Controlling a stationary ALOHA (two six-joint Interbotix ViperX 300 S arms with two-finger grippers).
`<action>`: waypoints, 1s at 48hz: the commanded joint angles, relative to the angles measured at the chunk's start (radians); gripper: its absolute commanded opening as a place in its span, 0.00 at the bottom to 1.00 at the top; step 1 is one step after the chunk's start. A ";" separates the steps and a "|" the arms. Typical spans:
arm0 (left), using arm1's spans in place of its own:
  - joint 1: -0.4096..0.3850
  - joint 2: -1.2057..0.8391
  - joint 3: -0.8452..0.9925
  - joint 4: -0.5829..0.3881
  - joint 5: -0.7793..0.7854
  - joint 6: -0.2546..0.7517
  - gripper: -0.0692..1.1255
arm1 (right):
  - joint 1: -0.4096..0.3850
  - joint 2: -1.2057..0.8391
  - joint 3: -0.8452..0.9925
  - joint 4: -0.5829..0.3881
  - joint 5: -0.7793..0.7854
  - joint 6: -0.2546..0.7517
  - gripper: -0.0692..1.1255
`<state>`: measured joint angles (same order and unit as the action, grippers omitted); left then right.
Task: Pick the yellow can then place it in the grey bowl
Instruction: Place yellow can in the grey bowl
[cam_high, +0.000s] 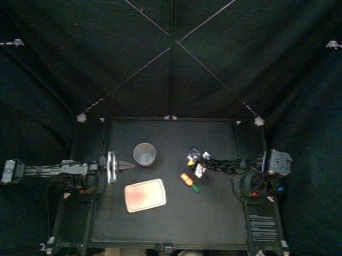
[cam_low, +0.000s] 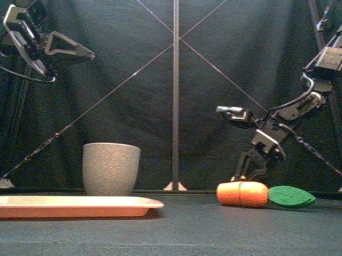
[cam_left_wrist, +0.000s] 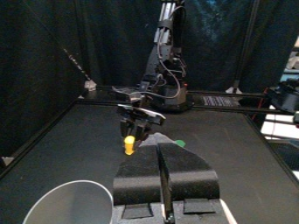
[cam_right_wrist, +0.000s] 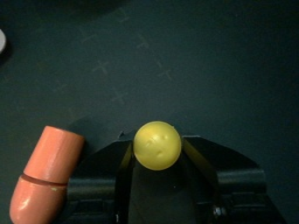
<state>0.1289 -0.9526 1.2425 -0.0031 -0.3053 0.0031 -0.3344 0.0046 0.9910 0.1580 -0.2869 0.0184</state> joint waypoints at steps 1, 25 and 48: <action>0.006 0.005 -0.014 0.000 -0.008 0.002 0.06 | 0.000 -0.017 -0.028 -0.002 -0.003 0.002 0.63; 0.008 0.003 -0.020 0.000 -0.018 0.002 0.06 | 0.071 -0.041 -0.431 -0.092 -0.006 -0.002 0.63; 0.009 0.003 -0.014 0.005 -0.028 0.003 0.06 | 0.072 0.290 -0.802 -0.109 0.028 0.003 0.63</action>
<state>0.1365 -0.9526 1.2425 -0.0015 -0.3252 0.0046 -0.2592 0.2976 0.2470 0.0460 -0.2684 0.0230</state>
